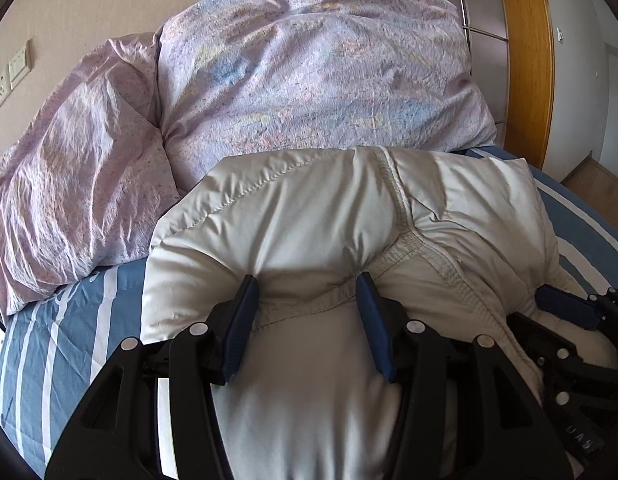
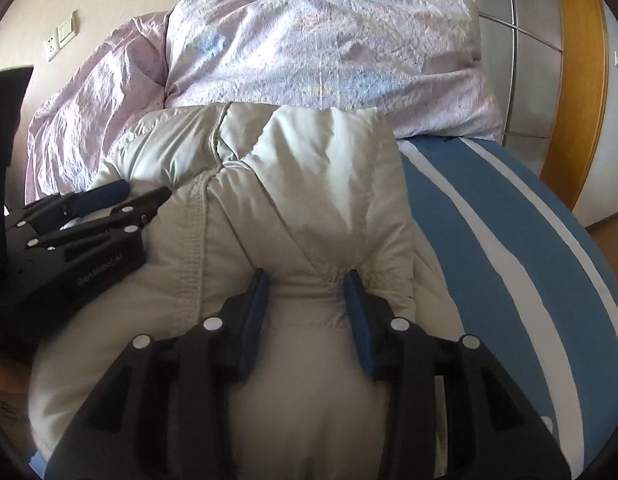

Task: Fold large clothes

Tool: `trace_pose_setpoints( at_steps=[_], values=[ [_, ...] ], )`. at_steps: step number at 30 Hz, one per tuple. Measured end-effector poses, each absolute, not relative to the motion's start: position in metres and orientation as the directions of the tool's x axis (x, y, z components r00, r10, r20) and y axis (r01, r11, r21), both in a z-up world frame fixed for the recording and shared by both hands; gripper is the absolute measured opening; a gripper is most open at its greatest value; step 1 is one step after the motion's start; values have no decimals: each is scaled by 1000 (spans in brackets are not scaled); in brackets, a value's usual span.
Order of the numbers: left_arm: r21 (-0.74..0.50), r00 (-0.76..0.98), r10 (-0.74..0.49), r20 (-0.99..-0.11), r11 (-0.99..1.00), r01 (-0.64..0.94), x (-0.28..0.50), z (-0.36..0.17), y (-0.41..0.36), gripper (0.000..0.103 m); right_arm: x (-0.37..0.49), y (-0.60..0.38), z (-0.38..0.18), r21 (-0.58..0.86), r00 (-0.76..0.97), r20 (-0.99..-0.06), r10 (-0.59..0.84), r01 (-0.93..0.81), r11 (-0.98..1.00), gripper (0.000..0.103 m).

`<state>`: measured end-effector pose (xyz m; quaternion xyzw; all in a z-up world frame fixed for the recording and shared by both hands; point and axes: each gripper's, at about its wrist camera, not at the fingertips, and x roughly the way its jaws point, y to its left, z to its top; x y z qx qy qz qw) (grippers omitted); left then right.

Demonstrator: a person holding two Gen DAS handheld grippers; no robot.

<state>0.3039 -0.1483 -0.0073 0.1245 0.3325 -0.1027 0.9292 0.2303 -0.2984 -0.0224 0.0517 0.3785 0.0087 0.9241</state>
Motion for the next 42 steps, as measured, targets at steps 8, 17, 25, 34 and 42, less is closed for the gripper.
trace_pose_setpoints(
  at_steps=[8, 17, 25, 34, 42],
  values=[
    [68, 741, -166, -650, 959, 275, 292, 20, -123, 68, 239, -311, 30, 211, 718, -687, 114, 47, 976, 46],
    [50, 736, -139, -662, 972, 228, 306, 18, -108, 70, 291, -315, 4, 221, 650, -754, 95, 115, 968, 44],
    [66, 744, -124, -656, 973, 221, 309, 6, -122, 76, 292, -318, -18, 208, 669, -741, 65, 136, 969, 47],
    [64, 759, -122, -640, 976, 210, 311, -6, -125, 78, 294, -319, -24, 207, 685, -726, 54, 143, 968, 47],
    [55, 754, -126, -644, 976, 210, 310, -3, -122, 79, 300, -316, -19, 166, 635, -771, 46, 131, 977, 53]
  ],
)
